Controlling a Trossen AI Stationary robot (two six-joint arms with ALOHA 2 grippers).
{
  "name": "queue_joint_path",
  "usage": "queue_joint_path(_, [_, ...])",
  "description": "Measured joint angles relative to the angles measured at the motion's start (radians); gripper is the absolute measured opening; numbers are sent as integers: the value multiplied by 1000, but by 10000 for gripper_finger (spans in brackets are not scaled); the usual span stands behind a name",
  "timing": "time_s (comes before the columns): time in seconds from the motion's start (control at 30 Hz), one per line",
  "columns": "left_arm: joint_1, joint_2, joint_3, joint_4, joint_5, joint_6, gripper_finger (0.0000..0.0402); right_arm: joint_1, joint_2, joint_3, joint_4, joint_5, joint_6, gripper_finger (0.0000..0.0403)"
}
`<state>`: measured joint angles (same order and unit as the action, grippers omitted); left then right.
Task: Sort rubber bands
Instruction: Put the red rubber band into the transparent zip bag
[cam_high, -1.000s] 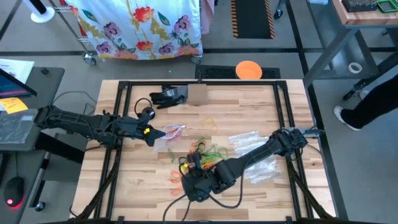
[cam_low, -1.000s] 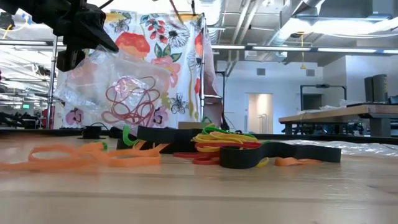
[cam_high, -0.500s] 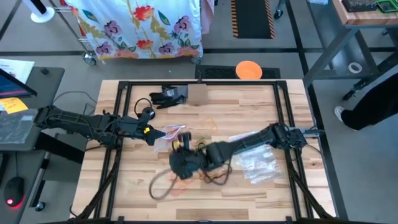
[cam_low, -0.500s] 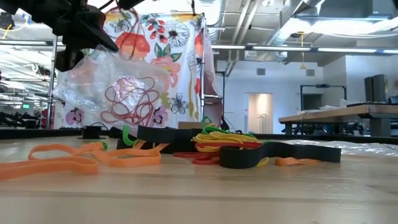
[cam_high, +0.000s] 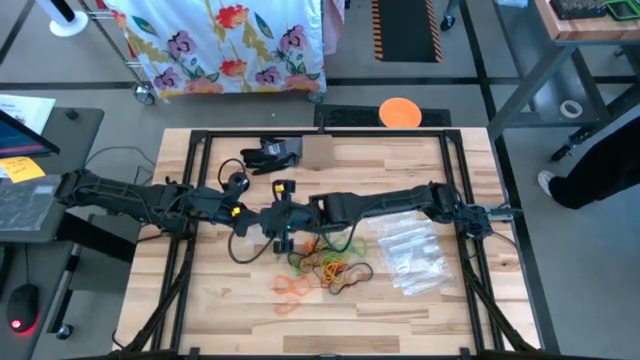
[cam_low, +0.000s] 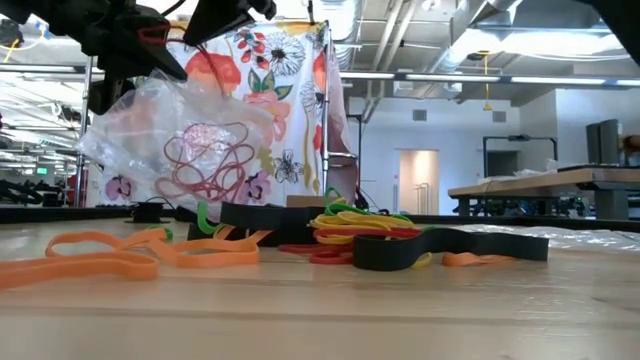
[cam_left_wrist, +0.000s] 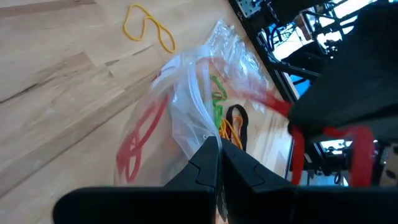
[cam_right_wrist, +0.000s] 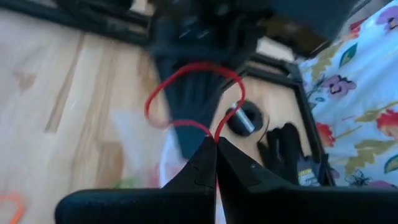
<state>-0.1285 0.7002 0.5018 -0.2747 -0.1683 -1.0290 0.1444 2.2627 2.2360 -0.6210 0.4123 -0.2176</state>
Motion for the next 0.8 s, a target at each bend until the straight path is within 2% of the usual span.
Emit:
queue_joint_path(0.17, [-3,-1,0,5,51,0,0,-13,-2,-53,31,-37,6,0])
queue_joint_path(0.33, [-13,0,0,29,43,13,0,-7,-2,-122,51,-41,30,0])
queue_joint_path(0.47, [-31,-1,0,50,41,16,0,17,1,-138,-47,46,57,0])
queue_joint_path(0.8, [-57,-1,1,73,37,17,0,22,-1,-137,-180,142,142,0])
